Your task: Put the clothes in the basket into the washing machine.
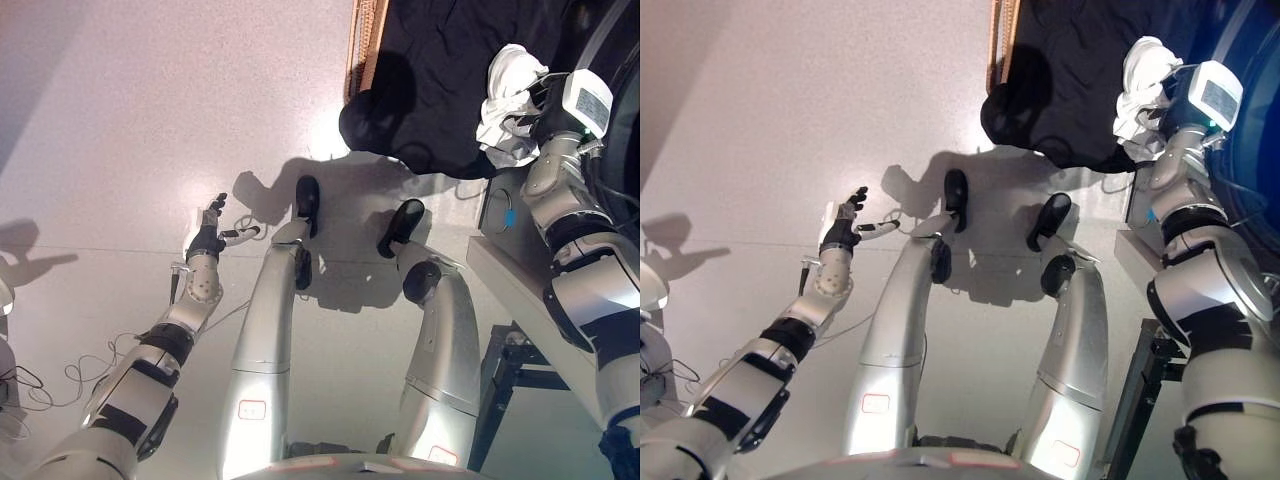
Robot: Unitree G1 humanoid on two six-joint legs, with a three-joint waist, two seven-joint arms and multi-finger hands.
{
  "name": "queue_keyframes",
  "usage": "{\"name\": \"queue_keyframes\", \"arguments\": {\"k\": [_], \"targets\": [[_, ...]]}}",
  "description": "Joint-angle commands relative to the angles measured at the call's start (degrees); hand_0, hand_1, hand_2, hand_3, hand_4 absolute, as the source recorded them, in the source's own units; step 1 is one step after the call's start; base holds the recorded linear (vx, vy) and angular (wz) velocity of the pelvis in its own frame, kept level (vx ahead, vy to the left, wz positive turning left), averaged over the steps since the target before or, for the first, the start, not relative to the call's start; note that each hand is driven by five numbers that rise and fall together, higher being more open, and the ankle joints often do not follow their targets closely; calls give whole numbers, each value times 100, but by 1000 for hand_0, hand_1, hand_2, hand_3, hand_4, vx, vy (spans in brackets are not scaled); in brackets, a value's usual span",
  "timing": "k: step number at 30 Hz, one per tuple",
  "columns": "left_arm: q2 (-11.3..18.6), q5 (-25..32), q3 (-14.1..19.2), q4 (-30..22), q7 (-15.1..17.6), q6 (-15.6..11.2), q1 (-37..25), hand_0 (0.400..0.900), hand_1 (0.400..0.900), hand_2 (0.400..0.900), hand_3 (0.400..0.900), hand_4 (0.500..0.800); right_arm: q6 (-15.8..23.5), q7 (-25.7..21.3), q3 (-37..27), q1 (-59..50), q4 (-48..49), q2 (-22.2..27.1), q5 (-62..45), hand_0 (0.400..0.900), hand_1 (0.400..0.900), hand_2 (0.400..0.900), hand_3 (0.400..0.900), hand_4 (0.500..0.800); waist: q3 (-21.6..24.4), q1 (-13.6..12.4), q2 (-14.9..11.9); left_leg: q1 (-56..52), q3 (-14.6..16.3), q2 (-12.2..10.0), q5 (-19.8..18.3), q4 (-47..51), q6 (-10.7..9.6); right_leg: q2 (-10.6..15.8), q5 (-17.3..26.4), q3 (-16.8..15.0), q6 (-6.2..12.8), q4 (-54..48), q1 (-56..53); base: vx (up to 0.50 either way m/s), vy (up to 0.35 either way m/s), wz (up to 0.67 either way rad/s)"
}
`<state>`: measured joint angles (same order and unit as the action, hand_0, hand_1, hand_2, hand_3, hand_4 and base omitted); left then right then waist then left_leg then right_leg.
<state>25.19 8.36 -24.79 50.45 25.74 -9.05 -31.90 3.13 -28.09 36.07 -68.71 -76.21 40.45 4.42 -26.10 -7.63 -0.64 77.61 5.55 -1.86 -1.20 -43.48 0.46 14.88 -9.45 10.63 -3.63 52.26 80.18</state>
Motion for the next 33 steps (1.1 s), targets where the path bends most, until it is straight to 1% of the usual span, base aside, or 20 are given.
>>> {"name": "queue_keyframes", "arguments": {"k": [1, 2, 3, 5, 8, 9, 10, 11, 12, 13, 16, 21, 22, 23, 24, 26, 29, 30, 31, 33], "targets": [[-169, -33, 235, 555, 275, -84, 889, 900, 900, 900, 900, 800, 2, 13, 213, 848, -129, -247, -146, 400, 400, 400, 400, 500, 889, 180, 192, -46, -177, 63, -70, 561, -345, -256, 15, -233, 383, -237, -276, -4, -3, -5], [-168, -33, 234, 556, 275, -86, 888, 900, 900, 900, 900, 800, 2, 12, 211, 850, -127, -246, -146, 400, 400, 400, 400, 500, 884, 178, 192, -56, -178, 63, -68, 567, -345, -258, 18, -231, 383, -244, -286, -4, -15, -6], [-185, -21, 227, 724, 271, -74, 858, 900, 900, 900, 900, 800, 1, 12, 157, 881, -137, -255, -183, 400, 400, 400, 400, 500, 904, 186, 190, -155, -198, 53, -22, 660, -344, -274, 21, -234, 386, -286, -379, 0, 0, 0], [-214, -3, 218, 830, 256, -67, 819, 900, 900, 900, 900, 800, 9, 8, 45, 915, -130, -256, -296, 400, 400, 400, 400, 500, 926, 197, 189, -327, -213, 53, 24, 784, -351, -287, 37, -225, 388, -374, -545, 0, 0, 0], [-295, 32, 223, 1011, 237, -44, 786, 900, 900, 900, 900, 800, 49, -5, -432, 1132, -162, -347, -791, 400, 400, 400, 400, 500, 963, 192, 217, -750, -231, 27, 145, 1135, -359, -319, 60, -185, 405, -577, -941, 0, 0, 0], [-292, 34, 217, 1013, 237, -45, 784, 900, 900, 900, 900, 800, 48, -6, -439, 1139, -159, -345, -792, 400, 400, 400, 400, 500, 945, 187, 218, -779, -233, 26, 152, 1151, -360, -321, 65, -181, 405, -592, -970, 32, -31, -2], [-341, 24, 196, 1122, 193, -14, 794, 900, 900, 900, 900, 800, 140, 69, -967, 1243, -161, -428, -1557, 400, 400, 400, 400, 500, 982, 200, 232, -1130, -255, -7, 256, 1445, -380, -348, 64, -122, 431, -797, -1326, 38, -24, -1], [-341, 47, 213, 1170, 185, -2, 816, 900, 900, 900, 900, 800, 155, 72, -1150, 1311, -134, -419, -1791, 400, 400, 400, 400, 500, 965, 206, 236, -1305, -251, -16, 281, 1560, -378, -347, 91, -110, 446, -913, -1478, 38, -24, -1], [-339, 48, 208, 1171, 184, -3, 815, 900, 900, 900, 900, 800, 154, 72, -1155, 1319, -130, -418, -1792, 400, 400, 400, 400, 500, 949, 202, 236, -1332, -252, -17, 287, 1575, -378, -350, 96, -107, 447, -926, -1505, 53, -31, -1], [-349, 30, 218, 1265, 155, 16, 880, 900, 900, 900, 900, 800, 319, 119, -1731, 1531, 9, -565, -2641, 400, 400, 400, 400, 500, 979, 259, 238, -1664, -295, -46, 372, 1846, -411, -377, 125, -78, 476, -1215, -1884, 53, -29, -8], [-372, 22, 248, 1448, 97, 41, 1011, 900, 900, 900, 900, 800, 553, 234, -2533, 1894, 69, -853, -3806, 400, 400, 400, 400, 500, 974, 304, 276, -2320, -295, -91, 516, 2373, -444, -411, 258, -50, 558, -1787, -2525, 85, -8, -15], [-423, -10, 310, 1904, -29, 152, 1114, 900, 900, 900, 900, 800, 871, 441, -3324, 2351, 198, -1210, -4978, 400, 400, 400, 400, 500, 1076, 443, 312, -3386, -250, -73, 775, 3215, -514, -556, 533, -22, 664, -2725, -3476, 87, 11, -19], [-444, -49, 314, 2029, -43, 181, 1097, 900, 900, 900, 900, 800, 970, 452, -3474, 2486, 251, -1344, -5197, 400, 400, 400, 400, 500, 1083, 466, 328, -3524, -194, -102, 974, 3382, -490, -581, 743, 25, 629, -2945, -3630, 32, 16, -20], [-485, -64, 319, 2142, -49, 212, 1132, 900, 900, 900, 900, 800, 1092, 480, -3705, 2591, 371, -1496, -5547, 400, 400, 400, 400, 500, 1152, 518, 319, -3737, -164, -110, 1017, 3529, -511, -604, 800, 15, 668, -3150, -3855, -2, 2, -12], [-480, -63, 311, 2146, -50, 208, 1136, 900, 900, 900, 900, 800, 1095, 478, -3712, 2609, 384, -1504, -5551, 400, 400, 400, 400, 500, 1130, 507, 319, -3789, -163, -117, 1038, 3569, -512, -617, 829, 20, 668, -3202, -3911, 166, 9, -21], [-616, -132, 367, 2342, -93, 274, 1380, 900, 900, 900, 900, 800, 1422, 488, -4165, 3010, 752, -1906, -6085, 400, 400, 400, 400, 500, 1308, 612, 322, -4330, -107, -128, 1066, 3875, -519, -651, 925, -45, 738, -3619, -4470, 200, 21, -26], [-775, -220, 403, 2428, -135, 297, 1748, 900, 900, 900, 900, 800, 1730, 615, -4668, 3196, 1093, -2124, -6777, 400, 400, 400, 400, 500, 1444, 624, 429, -4895, -19, -116, 1069, 4179, -518, -658, 970, -121, 814, -3960, -5011, 144, 45, -20], [-773, -222, 397, 2424, -133, 297, 1763, 900, 900, 900, 900, 800, 1734, 616, -4668, 3221, 1107, -2131, -6781, 400, 400, 400, 400, 500, 1425, 617, 427, -4948, -12, -117, 1077, 4207, -518, -663, 980, -124, 816, -3988, -5060, 139, 53, -13], [-858, -221, 462, 2487, -202, 307, 1965, 900, 900, 900, 900, 800, 1960, 692, -4954, 3301, 1279, -2206, -7171, 400, 400, 400, 400, 500, 1558, 596, 535, -5197, 21, -84, 1093, 4368, -530, -640, 993, -140, 861, -4151, -5289, 143, 45, -4], [-945, -236, 451, 2543, -232, 318, 2117, 900, 900, 900, 900, 800, 2181, 596, -5198, 3294, 1499, -2177, -7290, 400, 400, 400, 400, 500, 1666, 582, 673, -5467, 55, -58, 1115, 4550, -553, -626, 1005, -137, 895, -4288, -5537, 140, 54, 0]]}}
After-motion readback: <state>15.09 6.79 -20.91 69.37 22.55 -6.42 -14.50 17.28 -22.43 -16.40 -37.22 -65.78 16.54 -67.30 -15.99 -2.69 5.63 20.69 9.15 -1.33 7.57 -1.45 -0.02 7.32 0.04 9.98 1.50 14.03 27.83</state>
